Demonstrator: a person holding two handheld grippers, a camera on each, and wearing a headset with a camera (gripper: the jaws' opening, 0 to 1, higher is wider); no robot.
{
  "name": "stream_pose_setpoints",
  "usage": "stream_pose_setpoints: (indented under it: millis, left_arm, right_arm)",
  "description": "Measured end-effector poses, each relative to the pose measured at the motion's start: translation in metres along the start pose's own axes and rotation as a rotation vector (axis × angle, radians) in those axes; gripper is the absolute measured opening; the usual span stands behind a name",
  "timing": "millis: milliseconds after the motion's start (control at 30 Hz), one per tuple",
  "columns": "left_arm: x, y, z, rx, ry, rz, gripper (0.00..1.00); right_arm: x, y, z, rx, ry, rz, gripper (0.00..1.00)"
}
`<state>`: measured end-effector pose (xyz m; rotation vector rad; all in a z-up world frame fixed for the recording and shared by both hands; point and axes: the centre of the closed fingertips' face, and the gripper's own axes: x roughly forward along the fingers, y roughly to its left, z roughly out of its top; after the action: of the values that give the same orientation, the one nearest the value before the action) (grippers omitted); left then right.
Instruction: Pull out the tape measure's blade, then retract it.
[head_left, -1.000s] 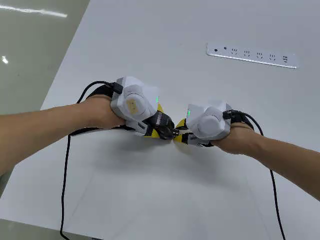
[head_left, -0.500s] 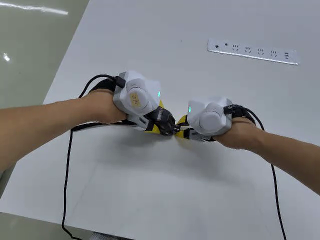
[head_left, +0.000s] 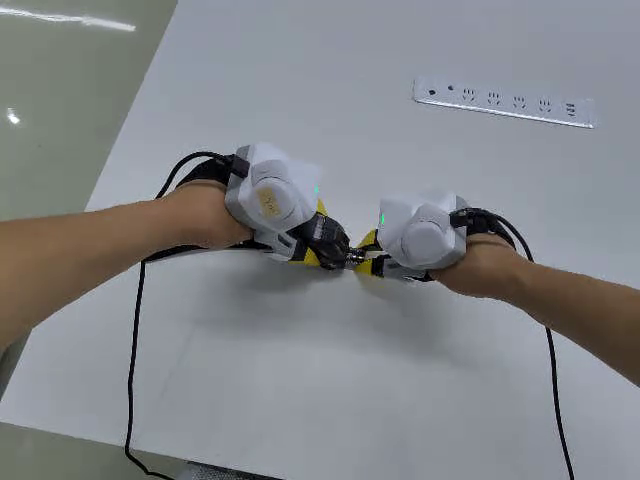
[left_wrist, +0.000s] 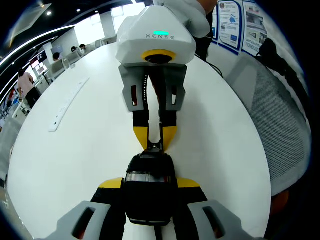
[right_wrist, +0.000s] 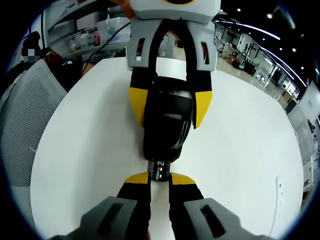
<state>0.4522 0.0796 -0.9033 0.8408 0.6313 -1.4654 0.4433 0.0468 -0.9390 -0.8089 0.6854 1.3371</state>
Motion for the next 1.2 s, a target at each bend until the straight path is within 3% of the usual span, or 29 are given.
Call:
stream_pose_setpoints:
  millis: [1200]
  left_arm:
    - [0.002, 0.002, 0.0, -0.004, -0.002, 0.006, 0.33]
  right_arm:
    - [-0.029, 0.002, -0.039, 0.025, 0.033, -0.016, 0.12]
